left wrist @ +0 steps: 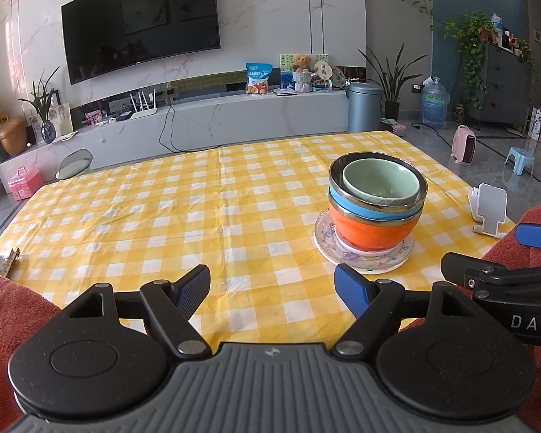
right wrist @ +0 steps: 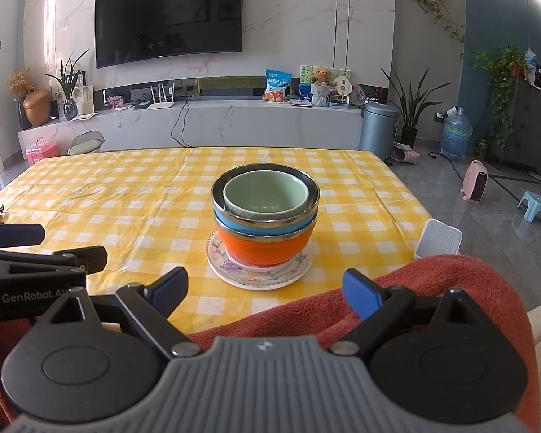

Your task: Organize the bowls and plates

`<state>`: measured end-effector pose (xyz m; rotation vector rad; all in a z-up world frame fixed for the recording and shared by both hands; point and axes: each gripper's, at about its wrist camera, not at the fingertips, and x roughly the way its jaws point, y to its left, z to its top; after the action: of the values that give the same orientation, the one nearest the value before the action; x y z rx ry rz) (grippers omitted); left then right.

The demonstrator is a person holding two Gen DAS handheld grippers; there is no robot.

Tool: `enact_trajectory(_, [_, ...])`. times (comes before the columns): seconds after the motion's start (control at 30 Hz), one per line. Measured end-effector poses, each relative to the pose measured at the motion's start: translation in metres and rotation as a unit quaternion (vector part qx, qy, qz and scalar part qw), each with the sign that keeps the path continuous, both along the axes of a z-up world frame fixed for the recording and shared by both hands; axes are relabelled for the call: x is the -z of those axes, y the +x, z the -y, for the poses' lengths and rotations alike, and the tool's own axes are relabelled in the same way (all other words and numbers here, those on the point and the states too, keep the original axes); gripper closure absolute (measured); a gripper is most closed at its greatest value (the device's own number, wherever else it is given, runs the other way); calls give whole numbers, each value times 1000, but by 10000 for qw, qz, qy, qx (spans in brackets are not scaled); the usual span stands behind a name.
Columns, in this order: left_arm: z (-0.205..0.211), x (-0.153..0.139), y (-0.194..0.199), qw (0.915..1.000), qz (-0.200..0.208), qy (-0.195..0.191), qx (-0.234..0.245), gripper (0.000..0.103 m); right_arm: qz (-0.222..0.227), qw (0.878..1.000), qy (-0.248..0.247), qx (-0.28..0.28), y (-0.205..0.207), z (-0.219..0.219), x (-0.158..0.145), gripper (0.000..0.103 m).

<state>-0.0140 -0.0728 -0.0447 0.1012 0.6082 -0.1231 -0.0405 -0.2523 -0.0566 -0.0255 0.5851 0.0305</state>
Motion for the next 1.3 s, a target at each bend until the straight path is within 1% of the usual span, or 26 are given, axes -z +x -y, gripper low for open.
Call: enact_trajectory(1.3, [-1, -1, -1, 10000, 12, -28, -79, 11, -54, 10000, 4, 10, 2, -1, 5, 12])
